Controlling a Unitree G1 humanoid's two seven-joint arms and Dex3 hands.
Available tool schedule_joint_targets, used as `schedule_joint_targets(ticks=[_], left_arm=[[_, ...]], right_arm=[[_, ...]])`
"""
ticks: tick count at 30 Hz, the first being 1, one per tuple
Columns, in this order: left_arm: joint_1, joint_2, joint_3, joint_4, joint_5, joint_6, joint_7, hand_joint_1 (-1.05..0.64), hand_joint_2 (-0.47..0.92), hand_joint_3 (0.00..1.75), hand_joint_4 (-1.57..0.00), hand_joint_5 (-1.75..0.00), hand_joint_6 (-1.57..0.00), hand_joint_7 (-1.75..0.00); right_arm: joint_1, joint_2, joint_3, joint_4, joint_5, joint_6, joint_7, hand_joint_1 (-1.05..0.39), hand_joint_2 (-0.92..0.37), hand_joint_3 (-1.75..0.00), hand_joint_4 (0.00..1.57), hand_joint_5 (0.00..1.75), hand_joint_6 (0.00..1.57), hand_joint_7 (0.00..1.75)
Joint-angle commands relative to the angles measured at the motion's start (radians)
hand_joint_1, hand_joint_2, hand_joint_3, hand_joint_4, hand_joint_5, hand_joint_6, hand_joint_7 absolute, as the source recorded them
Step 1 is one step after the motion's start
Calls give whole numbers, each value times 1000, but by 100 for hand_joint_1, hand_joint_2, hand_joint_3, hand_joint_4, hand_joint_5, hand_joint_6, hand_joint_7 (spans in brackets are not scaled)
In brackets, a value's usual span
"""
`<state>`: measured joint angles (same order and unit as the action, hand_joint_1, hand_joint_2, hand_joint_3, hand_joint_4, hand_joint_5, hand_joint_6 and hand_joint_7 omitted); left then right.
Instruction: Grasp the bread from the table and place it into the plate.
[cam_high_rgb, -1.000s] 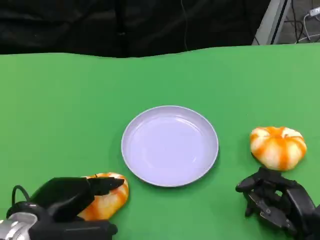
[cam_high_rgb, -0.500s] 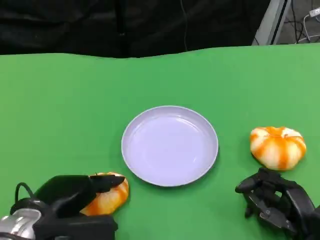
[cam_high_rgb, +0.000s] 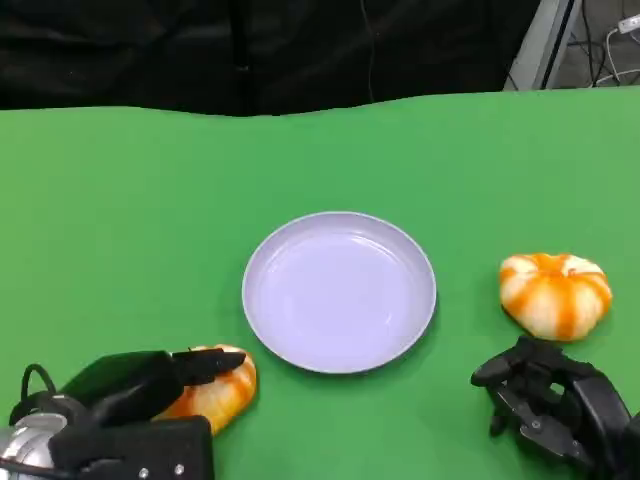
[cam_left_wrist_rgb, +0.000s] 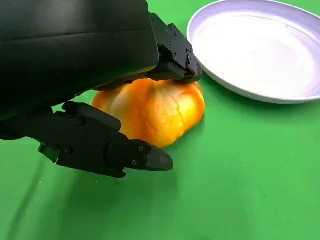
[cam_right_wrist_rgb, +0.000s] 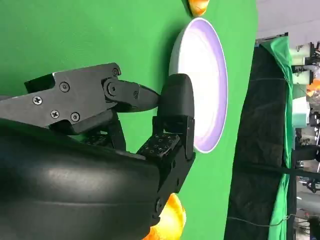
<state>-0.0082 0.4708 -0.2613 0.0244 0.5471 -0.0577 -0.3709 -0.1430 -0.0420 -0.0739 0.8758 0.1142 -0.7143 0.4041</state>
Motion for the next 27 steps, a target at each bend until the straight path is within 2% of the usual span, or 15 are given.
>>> schedule_joint_targets(ticks=[1, 3, 7, 8, 9, 11, 12, 15, 16, 17, 18, 20, 24, 27], left_arm=[[33, 23, -10, 6, 36, 38, 16, -25, 92, 16, -39, -2, -36, -2], [37, 20, -12, 1, 56, 40, 41, -22, 92, 21, -47, -5, -45, -5], [38, 21, -15, 0, 60, 42, 49, -21, 92, 22, -50, -5, -47, -5], [43, -11, -2, 25, 65, 21, 136, -19, 92, 23, -64, -13, -60, -10], [46, -34, 7, 44, 68, 4, 203, -15, 92, 24, -87, -41, -89, -13], [48, -77, 20, 90, 68, -31, 333, -11, 92, 25, -99, -81, -118, -9], [46, -82, 19, 102, 67, -40, 359, -11, 92, 25, -100, -87, -122, -8], [42, -84, 14, 122, 66, -56, 391, -11, 92, 25, -101, -94, -127, -7], [35, -91, 17, 153, 68, -85, 442, -11, 92, 25, -101, -94, -127, -7], [27, -96, 17, 185, 77, -117, 500, -13, 92, 21, -91, -122, -130, -9], [21, -100, 17, 211, 84, -141, 543, -14, 92, 18, -84, -139, -131, -10], [13, -106, 15, 245, 98, -173, 609, -16, 92, 15, -74, -161, -132, -13], [15, -118, 18, 270, 112, -206, 699, -16, 92, 13, -69, -173, -131, -17], [12, -118, 15, 286, 119, -225, 737, -16, 91, 12, -69, -174, -131, -19]], right_arm=[[9, -11, -7, -2, 3, 5, -7, -26, -92, -45, 65, 175, 73, 111], [9, -11, -7, -3, 3, 5, -6, -26, -92, -46, 65, 175, 73, 111], [10, -11, -7, -3, 3, 5, -6, -26, -92, -46, 65, 175, 73, 111], [9, -11, -8, -3, 7, 6, -2, -26, -92, -46, 65, 175, 73, 111], [8, -11, -9, -2, 9, 6, 1, -25, -92, -46, 65, 175, 73, 111], [7, -12, -9, 0, 8, 3, 1, -25, -92, -46, 65, 175, 73, 111], [7, -13, -9, 1, 7, 2, 0, -25, -92, -46, 65, 175, 73, 111], [7, -13, -9, 1, 7, 1, -1, -26, -92, -46, 65, 175, 73, 112], [6, -12, -10, 0, 10, 4, 3, -26, -92, -46, 65, 175, 73, 112], [6, -12, -10, 1, 11, 5, 5, -25, -92, -46, 65, 175, 73, 112], [6, -12, -10, 1, 12, 7, 7, -25, -92, -47, 64, 175, 73, 112], [7, -12, -10, -1, 9, 8, 1, -26, -92, -46, 64, 175, 73, 112], [9, -12, -9, -4, 7, 5, -1, -26, -92, -46, 64, 175, 73, 112], [10, -11, -9, -6, 7, 7, -1, -26, -92, -46, 64, 175, 72, 112]])
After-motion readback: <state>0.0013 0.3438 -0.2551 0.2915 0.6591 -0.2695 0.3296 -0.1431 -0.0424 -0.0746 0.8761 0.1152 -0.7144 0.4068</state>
